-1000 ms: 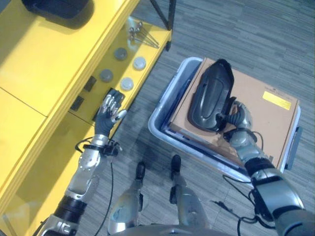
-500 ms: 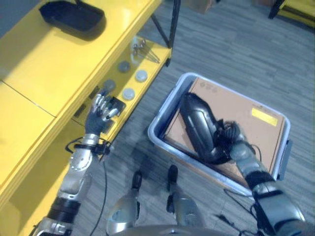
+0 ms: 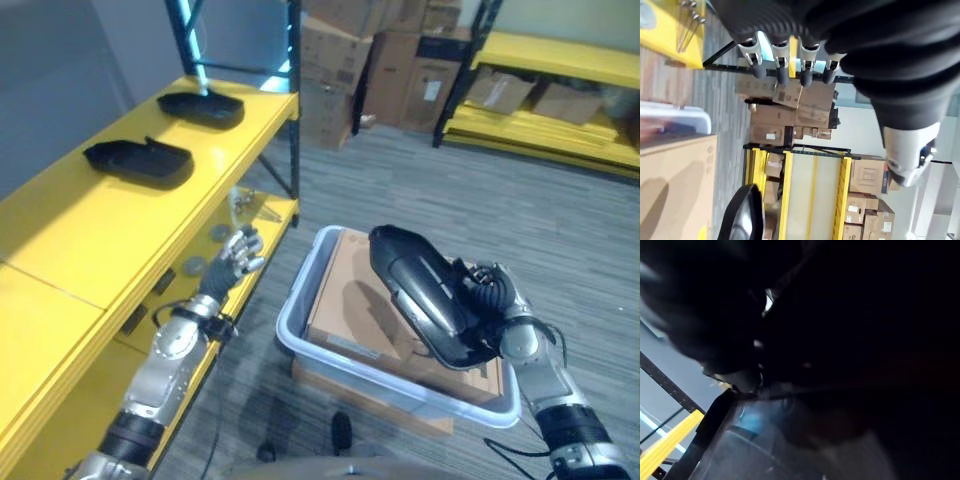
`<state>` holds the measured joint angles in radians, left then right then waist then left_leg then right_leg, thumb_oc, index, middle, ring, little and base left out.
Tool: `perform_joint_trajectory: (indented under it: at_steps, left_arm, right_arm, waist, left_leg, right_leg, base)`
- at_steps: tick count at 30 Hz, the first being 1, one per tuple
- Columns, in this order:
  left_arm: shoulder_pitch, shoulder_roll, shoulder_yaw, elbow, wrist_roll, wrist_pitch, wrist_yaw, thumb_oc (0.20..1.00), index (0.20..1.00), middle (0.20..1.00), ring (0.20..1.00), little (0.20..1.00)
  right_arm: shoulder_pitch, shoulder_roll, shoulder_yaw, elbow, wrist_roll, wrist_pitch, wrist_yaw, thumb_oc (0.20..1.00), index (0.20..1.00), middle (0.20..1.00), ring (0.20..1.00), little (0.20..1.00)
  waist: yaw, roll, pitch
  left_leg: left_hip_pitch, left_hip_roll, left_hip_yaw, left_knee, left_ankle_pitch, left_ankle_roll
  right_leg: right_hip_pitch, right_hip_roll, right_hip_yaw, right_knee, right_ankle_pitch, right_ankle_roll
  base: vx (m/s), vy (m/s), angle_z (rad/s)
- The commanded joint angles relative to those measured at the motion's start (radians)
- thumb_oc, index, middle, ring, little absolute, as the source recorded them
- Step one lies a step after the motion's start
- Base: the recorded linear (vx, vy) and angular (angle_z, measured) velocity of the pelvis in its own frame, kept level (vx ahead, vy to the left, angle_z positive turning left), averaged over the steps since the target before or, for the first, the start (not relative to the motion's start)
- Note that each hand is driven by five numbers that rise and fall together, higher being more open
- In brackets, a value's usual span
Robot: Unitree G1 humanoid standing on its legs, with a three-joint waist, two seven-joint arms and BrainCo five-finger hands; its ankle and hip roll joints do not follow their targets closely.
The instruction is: Move parts from the plastic box to the shelf.
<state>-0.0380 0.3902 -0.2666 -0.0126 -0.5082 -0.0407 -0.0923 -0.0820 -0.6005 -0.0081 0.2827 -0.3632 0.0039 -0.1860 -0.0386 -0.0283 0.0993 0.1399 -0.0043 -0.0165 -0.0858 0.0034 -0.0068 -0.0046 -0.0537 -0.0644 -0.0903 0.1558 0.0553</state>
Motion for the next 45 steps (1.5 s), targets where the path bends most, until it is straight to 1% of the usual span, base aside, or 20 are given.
perform_joint_trajectory:
  at_steps: [1,2,4,9,16,19,20,22,26,30,33,37,38,39,40,44,45]
  left_arm:
    - [-0.037,-0.015,-0.059,0.045,-0.111,0.005,-0.01,1.0,1.0,1.0,1.0,1.0]
    - [-0.037,-0.015,-0.06,0.045,-0.111,0.005,-0.01,1.0,1.0,1.0,1.0,1.0]
    - [-0.046,-0.02,-0.079,0.048,-0.115,0.019,-0.002,1.0,1.0,1.0,1.0,1.0]
    - [-0.099,-0.031,-0.136,0.065,-0.075,0.038,0.021,1.0,1.0,1.0,1.0,1.0]
    - [-0.185,-0.07,-0.23,0.067,-0.14,0.057,0.035,1.0,1.0,1.0,1.0,1.0]
    - [-0.197,-0.075,-0.241,0.071,-0.148,0.058,0.038,1.0,1.0,1.0,1.0,1.0]
    - [-0.228,-0.087,-0.264,0.075,-0.156,0.06,0.047,1.0,1.0,1.0,1.0,1.0]
    - [-0.255,-0.102,-0.28,0.086,-0.161,0.059,0.059,1.0,1.0,1.0,1.0,1.0]
    - [-0.306,-0.159,-0.316,0.154,-0.212,0.052,0.097,1.0,1.0,1.0,1.0,1.0]
    - [-0.333,-0.18,-0.33,0.189,-0.218,0.045,0.119,1.0,1.0,1.0,1.0,1.0]
    - [-0.355,-0.202,-0.345,0.219,-0.232,0.037,0.145,1.0,1.0,1.0,1.0,1.0]
    - [-0.361,-0.226,-0.347,0.23,-0.292,0.022,0.169,1.0,1.0,1.0,1.0,1.0]
    - [-0.361,-0.226,-0.347,0.23,-0.292,0.022,0.169,0.893,0.893,0.893,0.893,0.893]
    - [-0.361,-0.251,-0.336,0.239,-0.363,-0.002,0.175,0.2,0.2,0.2,0.2,0.2]
    - [-0.361,-0.251,-0.336,0.239,-0.363,-0.002,0.175,0.2,0.2,0.2,0.2,0.2]
    - [-0.343,-0.282,-0.303,0.239,-0.451,-0.047,0.165,0.2,0.2,0.2,0.2,0.2]
    - [-0.343,-0.282,-0.303,0.239,-0.451,-0.047,0.165,0.2,0.2,0.2,0.2,0.2]
  right_arm:
    - [-0.059,-0.061,-0.056,-0.119,-0.101,-0.063,-0.075,0.2,0.2,0.2,0.2,0.2]
    - [-0.058,-0.061,-0.057,-0.12,-0.102,-0.062,-0.074,0.2,0.2,0.2,0.2,0.2]
    - [-0.06,-0.067,-0.056,-0.17,-0.16,-0.066,-0.095,0.2,0.2,0.2,0.2,0.2]
    - [-0.074,-0.084,-0.043,-0.271,-0.273,-0.063,-0.136,0.2,0.2,0.2,0.2,0.2]
    - [-0.115,-0.078,0.013,-0.352,-0.318,-0.081,-0.164,0.2,0.2,0.2,0.2,0.2]
    - [-0.121,-0.075,0.023,-0.357,-0.318,-0.084,-0.167,0.2,0.2,0.2,0.2,0.2]
    - [-0.138,-0.066,0.047,-0.368,-0.313,-0.086,-0.17,0.2,0.2,0.2,0.2,0.2]
    - [-0.154,-0.054,0.067,-0.386,-0.306,-0.091,-0.172,0.2,0.2,0.2,0.2,0.2]
    - [-0.185,-0.007,0.125,-0.429,-0.251,-0.102,-0.171,0.2,0.2,0.2,0.2,0.2]
    - [-0.209,0.008,0.158,-0.454,-0.237,-0.105,-0.17,0.2,0.2,0.2,0.2,0.2]
    - [-0.245,0.032,0.209,-0.473,-0.213,-0.111,-0.181,0.2,0.2,0.2,0.2,0.2]
    - [-0.271,0.06,0.252,-0.483,-0.173,-0.119,-0.184,0.2,0.2,0.2,0.2,0.2]
    - [-0.271,0.06,0.252,-0.483,-0.173,-0.119,-0.184,0.2,0.2,0.2,0.2,0.2]
    - [-0.278,0.082,0.28,-0.496,-0.139,-0.131,-0.187,0.2,0.2,0.2,0.2,0.2]
    - [-0.278,0.082,0.28,-0.496,-0.139,-0.131,-0.187,0.2,0.2,0.2,0.2,0.2]
    - [-0.264,0.109,0.316,-0.516,-0.102,-0.154,-0.189,0.2,0.2,0.2,0.2,0.2]
    - [-0.264,0.109,0.316,-0.516,-0.102,-0.155,-0.189,0.2,0.2,0.2,0.2,0.2]
  waist:
    - [0.013,-0.002,-0.051]
    - [0.014,-0.002,-0.05]
    - [0.008,-0.002,-0.057]
    - [-0.001,0.001,-0.065]
    - [-0.011,0.004,-0.067]
    - [-0.012,0.005,-0.067]
    - [-0.014,0.006,-0.066]
    - [-0.016,0.009,-0.067]
    - [-0.024,0.013,-0.066]
    - [-0.029,0.015,-0.062]
    - [-0.03,0.018,-0.06]
    - [-0.033,0.021,-0.057]
    - [-0.033,0.021,-0.057]
    - [-0.036,0.019,-0.054]
    - [-0.036,0.019,-0.054]
    - [-0.039,0.015,-0.05]
    - [-0.039,0.015,-0.05]
  left_leg:
    - [-0.003,0.077,0.059,0.014,-0.089,-0.018]
    - [-0.002,0.077,0.06,0.014,-0.09,-0.018]
    - [0.004,0.083,0.062,0.016,-0.09,-0.021]
    - [0.013,0.098,0.058,0.022,-0.091,-0.029]
    - [0.015,0.108,0.047,0.025,-0.087,-0.036]
    - [0.016,0.109,0.046,0.025,-0.087,-0.036]
    - [0.018,0.11,0.044,0.025,-0.087,-0.037]
    - [0.019,0.11,0.039,0.024,-0.086,-0.038]
    - [0.019,0.109,0.036,0.025,-0.083,-0.039]
    - [0.017,0.108,0.034,0.026,-0.081,-0.038]
    - [0.016,0.107,0.033,0.025,-0.08,-0.038]
    - [0.017,0.105,0.033,0.025,-0.079,-0.037]
    - [0.017,0.105,0.033,0.025,-0.079,-0.037]
    - [0.014,0.105,0.032,0.023,-0.077,-0.037]
    - [0.014,0.105,0.032,0.023,-0.077,-0.037]
    - [0.012,0.104,0.035,0.022,-0.075,-0.038]
    - [0.013,0.104,0.035,0.022,-0.075,-0.038]
  right_leg:
    - [0.127,-0.036,-0.019,0.044,-0.239,0.058]
    - [0.128,-0.035,-0.019,0.044,-0.239,0.058]
    - [0.133,-0.028,-0.017,0.046,-0.245,0.053]
    - [0.143,-0.016,-0.017,0.054,-0.258,0.045]
    - [0.152,-0.006,-0.024,0.062,-0.269,0.039]
    - [0.153,-0.005,-0.026,0.064,-0.271,0.038]
    - [0.155,-0.004,-0.029,0.068,-0.274,0.036]
    - [0.157,-0.004,-0.032,0.07,-0.275,0.035]
    - [0.157,-0.005,-0.035,0.074,-0.276,0.034]
    - [0.156,-0.007,-0.037,0.08,-0.277,0.034]
    - [0.154,-0.012,-0.04,0.083,-0.277,0.034]
    - [0.15,-0.014,-0.043,0.087,-0.277,0.035]
    - [0.15,-0.014,-0.043,0.087,-0.277,0.035]
    - [0.145,-0.015,-0.041,0.09,-0.277,0.035]
    - [0.145,-0.015,-0.041,0.09,-0.277,0.035]
    - [0.142,-0.017,-0.038,0.091,-0.276,0.035]
    - [0.142,-0.017,-0.038,0.091,-0.276,0.035]
  base:
    - [0.0,-0.072,-0.07]
    - [0.0,-0.073,-0.12]
    - [0.0,-0.038,-0.08]
    - [-0.01,-0.031,-0.01]
    - [0.0,0.0,0.0]
    - [0.0,0.0,0.0]
    - [0.0,0.0,0.0]
    - [0.0,0.0,0.0]
    - [-0.01,-0.001,0.06]
    - [0.0,0.0,0.0]
    - [0.0,0.0,0.0]
    - [0.0,0.0,0.0]
    - [0.0,0.0,0.0]
    - [0.0,0.0,0.0]
    - [0.0,0.0,0.0]
    - [0.0,0.0,0.0]
    - [0.04,-0.006,0.0]
